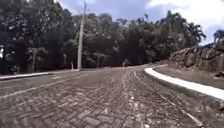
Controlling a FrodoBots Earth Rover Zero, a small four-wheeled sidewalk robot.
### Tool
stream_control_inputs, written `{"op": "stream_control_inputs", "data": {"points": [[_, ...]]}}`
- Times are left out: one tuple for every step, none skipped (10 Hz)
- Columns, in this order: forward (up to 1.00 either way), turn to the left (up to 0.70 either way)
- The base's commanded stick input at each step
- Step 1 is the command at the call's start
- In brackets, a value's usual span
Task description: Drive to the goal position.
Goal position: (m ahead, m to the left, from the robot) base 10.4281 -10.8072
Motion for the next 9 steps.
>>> {"op": "stream_control_inputs", "data": {"points": [[1.0, 0.0], [1.0, 0.0], [1.0, 0.0], [1.0, 0.0], [1.0, 0.0], [1.0, 0.0], [1.0, 0.0], [1.0, 0.0], [1.0, 0.0]]}}
